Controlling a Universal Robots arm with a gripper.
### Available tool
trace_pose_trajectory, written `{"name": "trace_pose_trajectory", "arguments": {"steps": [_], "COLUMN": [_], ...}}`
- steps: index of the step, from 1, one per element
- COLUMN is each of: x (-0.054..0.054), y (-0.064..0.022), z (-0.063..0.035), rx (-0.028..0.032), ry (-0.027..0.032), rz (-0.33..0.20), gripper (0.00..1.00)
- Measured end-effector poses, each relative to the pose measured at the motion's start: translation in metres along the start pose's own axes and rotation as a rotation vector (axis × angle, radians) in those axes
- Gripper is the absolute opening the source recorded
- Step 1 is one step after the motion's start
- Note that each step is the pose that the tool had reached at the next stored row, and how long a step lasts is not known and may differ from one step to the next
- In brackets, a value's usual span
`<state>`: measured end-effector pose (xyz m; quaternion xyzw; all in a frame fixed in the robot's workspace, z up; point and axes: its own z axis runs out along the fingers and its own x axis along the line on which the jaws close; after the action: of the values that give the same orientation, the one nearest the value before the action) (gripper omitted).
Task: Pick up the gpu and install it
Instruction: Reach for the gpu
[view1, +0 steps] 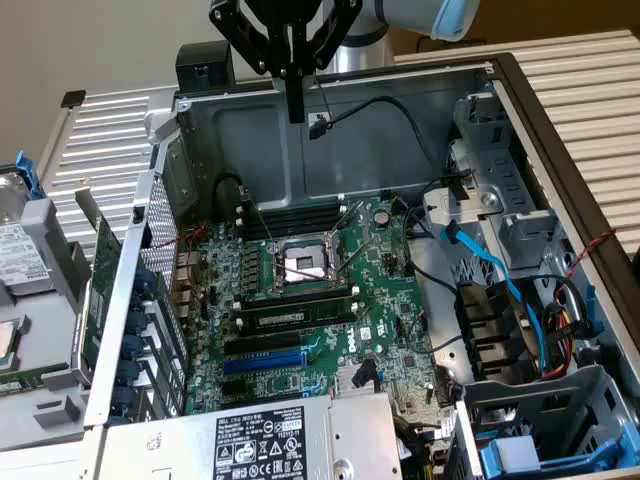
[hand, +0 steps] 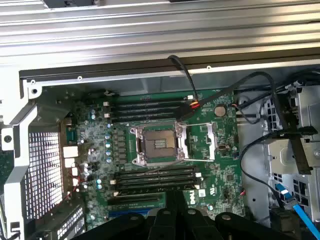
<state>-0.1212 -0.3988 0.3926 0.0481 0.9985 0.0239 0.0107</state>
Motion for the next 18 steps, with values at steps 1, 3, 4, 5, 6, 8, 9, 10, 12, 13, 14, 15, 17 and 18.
{"name": "trace_pose_trajectory", "arguments": {"steps": [1,3,4,5,6,8,9,10,12,13,14,15,17,18], "x": [0.000,0.000,0.000,0.000,0.000,0.000,0.000,0.000,0.000,0.000,0.001,0.005,0.014,0.019], "y": [0.0000,0.0000,0.0000,0.0000,0.0000,0.0000,0.0000,0.0000,0.0000,0.0000,-0.0001,-0.0005,-0.0016,-0.0021], "z": [0.0000,0.0000,0.0000,0.0000,0.0000,0.0000,0.0000,0.0000,0.0000,0.0000,-0.0002,-0.0003,-0.0004,-0.0005], "rx": [0.0000,0.0000,0.0001,0.0001,0.0000,0.0000,0.0000,0.0001,0.0000,0.0000,0.0003,0.0004,0.0001,0.0000], "ry": [0.0000,0.0000,0.0000,0.0000,-0.0001,-0.0001,-0.0001,0.0000,-0.0001,-0.0001,0.0002,0.0000,-0.0001,-0.0001], "rz": [0.000,0.001,0.001,0.001,0.001,0.001,0.001,0.001,0.001,0.001,0.001,0.001,0.001,0.001], "gripper": [0.11,0.11,0.11,0.11,0.11,0.11,0.11,0.11,0.11,0.11,0.11,0.11,0.11,0.11]}}
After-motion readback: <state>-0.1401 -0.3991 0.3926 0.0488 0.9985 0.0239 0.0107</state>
